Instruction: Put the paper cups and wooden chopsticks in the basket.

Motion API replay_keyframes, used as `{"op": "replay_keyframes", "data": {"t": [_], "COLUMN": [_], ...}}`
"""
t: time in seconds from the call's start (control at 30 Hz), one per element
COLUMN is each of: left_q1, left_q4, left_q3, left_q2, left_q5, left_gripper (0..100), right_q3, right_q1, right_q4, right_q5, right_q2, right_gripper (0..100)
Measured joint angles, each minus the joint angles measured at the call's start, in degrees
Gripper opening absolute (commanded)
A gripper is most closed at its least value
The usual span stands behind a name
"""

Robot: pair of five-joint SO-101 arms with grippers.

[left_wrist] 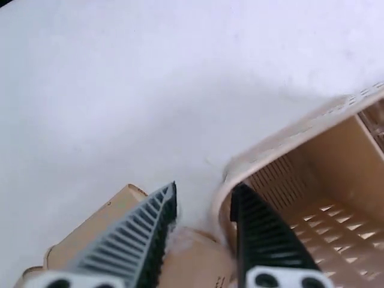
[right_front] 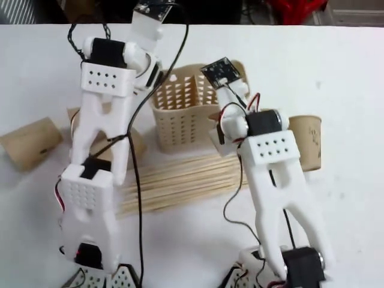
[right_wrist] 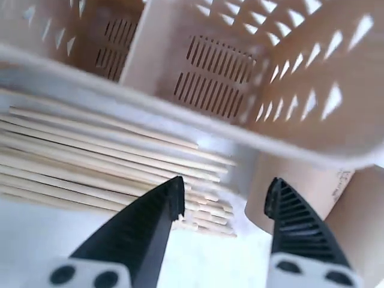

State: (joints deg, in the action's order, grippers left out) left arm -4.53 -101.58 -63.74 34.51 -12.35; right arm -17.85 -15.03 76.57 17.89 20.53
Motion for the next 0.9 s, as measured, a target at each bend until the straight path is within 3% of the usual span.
{"op": "replay_keyframes", "data": {"t": [0.37, 0.5, 0.6, 0.7, 0.9], "left_q1": [3.08, 4.04, 4.31, 4.48, 5.01], "left_q4": [-0.26, -0.35, -0.35, 0.88, 17.32], "left_q3": [0.00, 4.48, 13.01, 25.23, 64.09], "left_q2": [-15.65, -25.14, -34.73, -46.51, -76.66], "left_q5": [4.57, 8.53, 10.02, 10.99, 11.16], "left_gripper": [13, 12, 12, 12, 12], "right_q3": [-8.70, -17.58, -23.38, -27.34, -32.88], "right_q1": [0.79, 2.11, 2.99, 4.04, 4.04], "right_q4": [0.62, -3.60, -6.42, -7.65, -8.00], "right_q5": [0.00, 0.00, 0.09, 0.00, 0.09], "right_q2": [22.42, 30.15, 34.29, 37.63, 42.46], "right_gripper": [21.4, 12.0, 2.9, 2.2, 2.9]}}
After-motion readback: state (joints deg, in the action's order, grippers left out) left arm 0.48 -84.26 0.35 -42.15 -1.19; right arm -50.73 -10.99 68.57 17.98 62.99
